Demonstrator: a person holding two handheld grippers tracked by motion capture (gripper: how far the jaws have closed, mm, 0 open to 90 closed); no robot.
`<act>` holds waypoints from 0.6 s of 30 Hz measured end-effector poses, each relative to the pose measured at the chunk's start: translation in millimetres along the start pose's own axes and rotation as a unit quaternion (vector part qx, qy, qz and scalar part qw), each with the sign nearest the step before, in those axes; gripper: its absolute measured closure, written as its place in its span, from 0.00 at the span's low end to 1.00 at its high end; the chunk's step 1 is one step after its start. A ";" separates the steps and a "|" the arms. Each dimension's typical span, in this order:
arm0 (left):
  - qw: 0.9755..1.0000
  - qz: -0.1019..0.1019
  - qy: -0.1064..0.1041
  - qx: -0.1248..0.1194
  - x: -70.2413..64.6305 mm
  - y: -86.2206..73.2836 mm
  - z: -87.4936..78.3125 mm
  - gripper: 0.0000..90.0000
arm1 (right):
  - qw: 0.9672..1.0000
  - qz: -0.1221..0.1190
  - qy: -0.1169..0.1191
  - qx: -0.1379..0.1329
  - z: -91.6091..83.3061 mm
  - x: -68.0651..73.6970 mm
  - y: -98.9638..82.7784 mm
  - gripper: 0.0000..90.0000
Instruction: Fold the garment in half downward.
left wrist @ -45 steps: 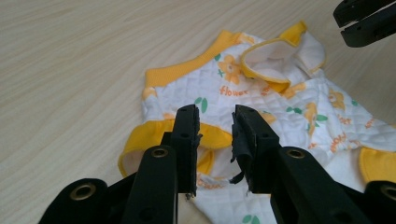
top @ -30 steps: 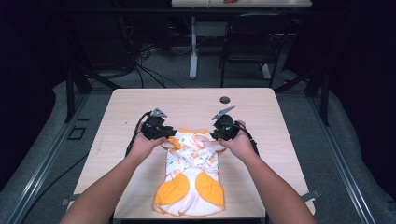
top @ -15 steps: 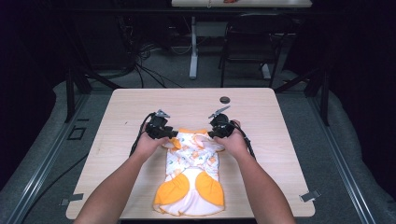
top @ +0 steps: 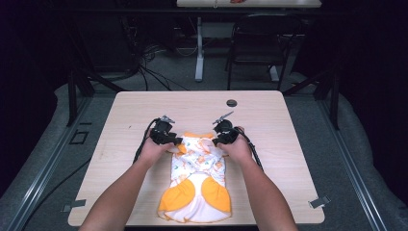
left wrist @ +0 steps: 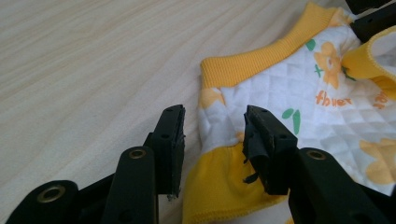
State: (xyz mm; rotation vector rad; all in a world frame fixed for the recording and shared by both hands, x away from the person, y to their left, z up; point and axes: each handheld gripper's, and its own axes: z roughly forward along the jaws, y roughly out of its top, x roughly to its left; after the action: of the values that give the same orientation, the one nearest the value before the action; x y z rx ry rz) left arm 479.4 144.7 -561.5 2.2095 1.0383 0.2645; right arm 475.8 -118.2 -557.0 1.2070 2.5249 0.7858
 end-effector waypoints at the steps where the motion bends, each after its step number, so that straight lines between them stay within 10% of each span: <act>1: 1.000 -0.002 -0.002 -0.001 -0.3 0.1 0.5 0.64 | 1.000 0.000 -0.003 0.006 0.9 -1.4 -0.4 0.71; 18: 1.000 -0.005 0.004 -0.006 0.8 -8.1 7.7 0.62 | 1.000 0.008 0.007 0.005 3.4 -6.9 -4.5 0.68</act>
State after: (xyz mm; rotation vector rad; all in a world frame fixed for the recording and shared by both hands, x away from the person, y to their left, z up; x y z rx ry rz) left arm 478.4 145.2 -572.6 2.1929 1.0490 0.2742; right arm 478.7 -124.6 -562.5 1.2299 2.5356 0.7896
